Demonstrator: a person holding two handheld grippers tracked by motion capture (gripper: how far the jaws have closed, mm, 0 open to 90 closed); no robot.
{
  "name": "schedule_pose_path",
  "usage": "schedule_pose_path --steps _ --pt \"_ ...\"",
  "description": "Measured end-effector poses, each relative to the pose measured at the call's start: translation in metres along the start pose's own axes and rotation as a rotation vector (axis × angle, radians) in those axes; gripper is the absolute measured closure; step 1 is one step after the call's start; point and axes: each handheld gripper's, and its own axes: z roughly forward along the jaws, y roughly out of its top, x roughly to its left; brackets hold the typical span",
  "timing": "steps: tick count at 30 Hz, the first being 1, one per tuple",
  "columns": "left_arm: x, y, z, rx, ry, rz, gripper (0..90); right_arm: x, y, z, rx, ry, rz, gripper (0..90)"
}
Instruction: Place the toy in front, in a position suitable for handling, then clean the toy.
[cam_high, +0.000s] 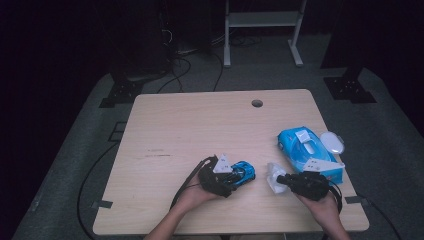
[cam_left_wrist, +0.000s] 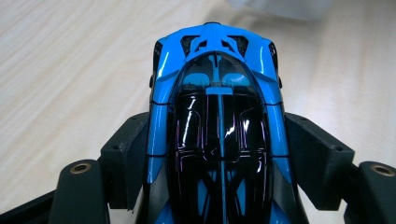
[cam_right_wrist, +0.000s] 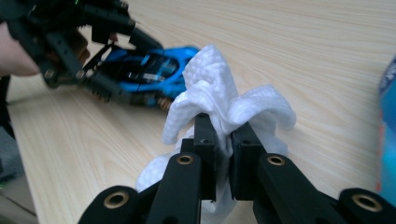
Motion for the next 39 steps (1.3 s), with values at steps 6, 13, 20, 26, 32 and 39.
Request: schedule_pose_path --steps 6,13,20,26,32,39 --pt "0.014 0.000 0.014 0.026 0.039 -0.032 27.7 -0.006 -0.007 -0.001 0.046 -0.044 -0.031 82.9" --pt "0.019 -0.008 0.022 0.033 0.013 -0.084 27.2 -0.011 -0.013 -0.001 0.062 -0.046 -0.019 82.9" --pt "0.021 -0.004 0.006 -0.061 0.022 -0.124 17.1 -0.011 -0.016 -0.002 0.071 -0.051 -0.020 82.9" --pt "0.019 -0.009 -0.025 -0.139 0.074 -0.120 13.8 -0.010 -0.014 -0.005 0.061 -0.062 -0.022 82.9" --pt "0.022 -0.024 -0.052 -0.176 0.110 -0.140 12.8 -0.008 -0.016 -0.005 0.064 -0.066 -0.022 82.9" --pt "0.021 -0.041 -0.077 -0.189 0.144 -0.163 10.7 -0.008 -0.017 -0.007 0.060 -0.067 -0.024 82.9"
